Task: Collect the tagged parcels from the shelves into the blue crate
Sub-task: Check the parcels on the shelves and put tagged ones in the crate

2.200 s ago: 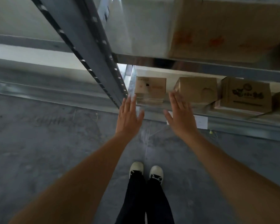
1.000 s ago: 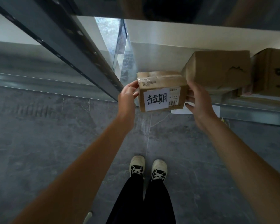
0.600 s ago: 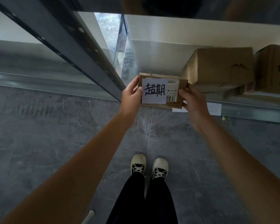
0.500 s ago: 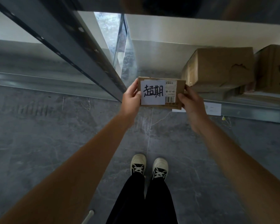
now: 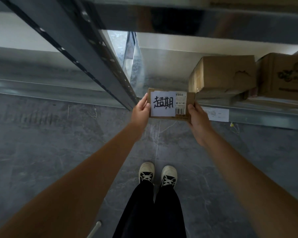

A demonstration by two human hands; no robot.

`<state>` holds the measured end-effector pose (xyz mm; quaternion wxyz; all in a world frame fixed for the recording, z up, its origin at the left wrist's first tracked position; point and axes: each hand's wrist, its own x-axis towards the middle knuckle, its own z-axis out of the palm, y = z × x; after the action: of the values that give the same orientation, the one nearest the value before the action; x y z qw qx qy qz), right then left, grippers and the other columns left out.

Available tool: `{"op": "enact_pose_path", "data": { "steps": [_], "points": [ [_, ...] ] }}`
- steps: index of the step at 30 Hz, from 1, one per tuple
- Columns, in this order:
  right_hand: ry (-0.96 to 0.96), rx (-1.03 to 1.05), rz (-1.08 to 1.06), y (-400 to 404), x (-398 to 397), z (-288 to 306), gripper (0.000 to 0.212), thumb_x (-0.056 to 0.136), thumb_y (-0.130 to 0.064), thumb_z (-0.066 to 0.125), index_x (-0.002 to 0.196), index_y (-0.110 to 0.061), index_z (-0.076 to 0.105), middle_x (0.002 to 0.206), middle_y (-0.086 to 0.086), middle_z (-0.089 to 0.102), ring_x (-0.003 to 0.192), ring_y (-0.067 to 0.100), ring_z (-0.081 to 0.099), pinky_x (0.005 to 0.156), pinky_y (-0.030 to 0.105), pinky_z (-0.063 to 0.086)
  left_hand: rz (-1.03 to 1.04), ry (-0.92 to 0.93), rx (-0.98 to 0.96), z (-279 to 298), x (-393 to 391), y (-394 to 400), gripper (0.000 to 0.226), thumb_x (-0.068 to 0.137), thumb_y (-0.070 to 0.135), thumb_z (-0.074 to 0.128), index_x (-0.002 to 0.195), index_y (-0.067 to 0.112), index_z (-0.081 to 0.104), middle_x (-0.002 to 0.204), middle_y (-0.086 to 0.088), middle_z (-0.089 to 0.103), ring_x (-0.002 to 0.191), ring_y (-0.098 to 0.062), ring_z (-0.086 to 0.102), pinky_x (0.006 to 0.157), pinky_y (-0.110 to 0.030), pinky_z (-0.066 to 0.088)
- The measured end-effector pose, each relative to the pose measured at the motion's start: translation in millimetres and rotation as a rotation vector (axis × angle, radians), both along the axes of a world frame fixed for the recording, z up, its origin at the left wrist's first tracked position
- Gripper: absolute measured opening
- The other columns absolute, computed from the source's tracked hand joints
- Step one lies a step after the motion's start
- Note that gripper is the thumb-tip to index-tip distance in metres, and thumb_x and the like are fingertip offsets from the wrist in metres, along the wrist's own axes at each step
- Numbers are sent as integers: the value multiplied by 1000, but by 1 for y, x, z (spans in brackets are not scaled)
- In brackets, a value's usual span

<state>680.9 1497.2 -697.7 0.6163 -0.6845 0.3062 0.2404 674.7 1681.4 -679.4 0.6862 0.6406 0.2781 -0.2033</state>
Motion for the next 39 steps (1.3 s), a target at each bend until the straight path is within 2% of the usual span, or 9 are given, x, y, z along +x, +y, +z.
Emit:
{"op": "enact_pose_path", "data": {
  "steps": [5,13,16,19,22,26,29,36,39],
  "points": [
    [0,-96,-9,-11,-46,89,37,103,-30,38,134,-21,55,125,3,63,116,19,58,106,41,43,-74,82,-46,78,-38,-9,43,104,15,33,146,20,36,122,-4,62,110,-17,60,99,-34,48],
    [6,-146,-203,-16,-85,223,37,102,-41,35,82,-24,61,105,3,64,102,21,59,100,39,44,-240,48,-13,207,-58,-38,34,103,19,38,135,13,48,112,-7,59,101,-21,58,81,-27,52],
    [11,-92,-268,-26,-96,260,42,102,-46,34,94,-20,66,110,5,67,102,21,61,100,38,44,-257,49,25,246,-59,-54,32,103,23,37,130,14,50,103,-6,61,88,-18,59,69,-24,54],
    [3,-25,-337,-49,-105,281,43,100,-50,36,102,-20,66,114,8,69,107,24,64,104,45,45,-343,35,88,278,-56,-73,33,102,31,37,124,13,55,109,-10,64,94,-21,61,83,-31,52],
    [-10,-1,-462,-76,-114,311,40,100,-49,39,103,-16,62,117,10,68,106,25,64,101,42,48,-395,51,90,310,-50,-102,38,100,38,40,113,12,63,104,-7,68,80,-16,62,68,-25,50],
    [-24,-37,-580,-125,-133,343,51,101,-48,37,125,-8,57,115,11,63,105,26,59,97,39,48,-535,55,69,346,-49,-158,36,101,38,37,84,20,63,86,-1,65,72,-12,58,68,-23,46],
    [-49,-116,-656,-174,-148,366,56,102,-47,36,131,-3,53,127,15,60,117,31,56,95,37,47,-645,27,60,371,-56,-209,42,96,51,40,88,21,68,86,-2,72,83,-18,66,85,-34,53],
    [-213,-260,-846,-308,-179,458,59,102,-48,32,136,-3,49,116,11,56,120,30,54,92,32,42,-753,-129,-67,443,-70,-365,41,99,45,38,89,19,69,86,-1,71,80,-23,66,71,-32,53],
    [-285,-250,-914,-365,-200,481,68,96,-60,34,132,-5,53,122,10,62,114,32,59,102,43,46,-815,-213,-120,480,-84,-425,36,101,37,36,90,17,64,86,-4,69,73,-16,61,58,-24,50]
  ]
}}
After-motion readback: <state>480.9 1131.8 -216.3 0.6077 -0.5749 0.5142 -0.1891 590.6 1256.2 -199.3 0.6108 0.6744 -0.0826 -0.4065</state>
